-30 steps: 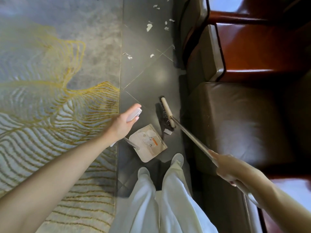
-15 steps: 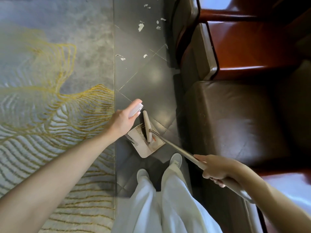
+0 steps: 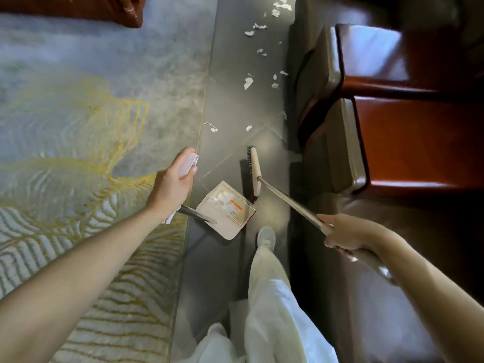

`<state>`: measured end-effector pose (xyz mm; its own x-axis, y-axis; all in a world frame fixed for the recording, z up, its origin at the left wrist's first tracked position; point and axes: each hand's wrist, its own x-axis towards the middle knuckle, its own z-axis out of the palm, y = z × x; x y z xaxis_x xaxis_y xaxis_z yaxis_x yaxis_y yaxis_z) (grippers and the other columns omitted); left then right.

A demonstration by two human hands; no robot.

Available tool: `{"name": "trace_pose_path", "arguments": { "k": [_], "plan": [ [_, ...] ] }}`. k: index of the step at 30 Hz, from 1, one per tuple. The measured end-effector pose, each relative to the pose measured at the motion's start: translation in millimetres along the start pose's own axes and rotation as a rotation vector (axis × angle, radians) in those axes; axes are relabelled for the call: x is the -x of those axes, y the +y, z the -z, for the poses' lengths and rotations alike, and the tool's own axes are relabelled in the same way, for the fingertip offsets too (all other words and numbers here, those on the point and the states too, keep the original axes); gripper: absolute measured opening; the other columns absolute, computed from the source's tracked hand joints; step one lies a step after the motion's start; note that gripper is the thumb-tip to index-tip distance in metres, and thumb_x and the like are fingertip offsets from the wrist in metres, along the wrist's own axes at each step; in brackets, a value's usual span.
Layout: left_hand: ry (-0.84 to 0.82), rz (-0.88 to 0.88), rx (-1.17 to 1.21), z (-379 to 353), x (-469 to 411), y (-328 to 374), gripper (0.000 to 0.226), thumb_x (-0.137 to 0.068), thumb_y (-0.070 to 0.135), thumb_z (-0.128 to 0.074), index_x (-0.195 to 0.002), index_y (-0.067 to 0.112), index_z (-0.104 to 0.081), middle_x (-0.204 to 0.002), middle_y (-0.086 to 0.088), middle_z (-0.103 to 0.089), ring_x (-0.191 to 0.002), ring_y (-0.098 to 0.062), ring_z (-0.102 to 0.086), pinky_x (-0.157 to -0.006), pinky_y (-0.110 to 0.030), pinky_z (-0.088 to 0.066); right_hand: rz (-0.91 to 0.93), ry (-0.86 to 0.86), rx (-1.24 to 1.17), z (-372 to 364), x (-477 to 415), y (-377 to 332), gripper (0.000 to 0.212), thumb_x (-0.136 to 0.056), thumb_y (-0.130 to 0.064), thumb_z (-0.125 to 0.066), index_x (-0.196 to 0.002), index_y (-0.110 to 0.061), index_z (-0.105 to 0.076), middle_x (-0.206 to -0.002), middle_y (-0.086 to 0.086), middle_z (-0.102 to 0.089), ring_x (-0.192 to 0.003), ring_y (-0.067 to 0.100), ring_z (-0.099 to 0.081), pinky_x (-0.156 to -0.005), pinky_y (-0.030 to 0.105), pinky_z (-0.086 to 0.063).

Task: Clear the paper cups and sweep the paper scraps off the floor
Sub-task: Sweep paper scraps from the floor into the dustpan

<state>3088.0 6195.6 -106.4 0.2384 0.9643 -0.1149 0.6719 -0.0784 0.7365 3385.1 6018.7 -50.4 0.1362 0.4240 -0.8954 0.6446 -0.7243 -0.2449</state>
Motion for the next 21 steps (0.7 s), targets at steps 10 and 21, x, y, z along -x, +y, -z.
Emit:
{"name": "trace_pose_path", "arguments": {
  "k": [10,21],
  "plan": [
    [0.140,0.143,0.027,-25.3,-178.8,55.7,0.024,-0.100,0.029,-0.046,-0.115,0.047,-0.043,-0.102,-0.021,-0.061,-0.092,-0.035,-0.057,-0.073,-0.033,-0.043,0.000,0.139,0.133,213.9,-137.3,-85.8,0.055,-0.090,-0.004,-0.054,-0.142,-0.013,-0.037,-0.085,0.013,-0.062,-0.061,0.021,-0.057,-0.049,0.027,-0.046],
    [0.174,0.247,0.045,-37.4,-350.0,55.5,0.028,-0.098,0.029,-0.050,-0.124,0.040,-0.049,-0.069,0.000,-0.051,-0.062,-0.022,-0.048,-0.060,-0.030,-0.040,-0.040,0.229,0.185,337.7,-290.0,-173.3,0.052,-0.093,-0.007,-0.047,-0.144,-0.012,-0.035,-0.083,0.007,-0.053,-0.062,0.021,-0.057,-0.039,0.024,-0.039]
  ]
}}
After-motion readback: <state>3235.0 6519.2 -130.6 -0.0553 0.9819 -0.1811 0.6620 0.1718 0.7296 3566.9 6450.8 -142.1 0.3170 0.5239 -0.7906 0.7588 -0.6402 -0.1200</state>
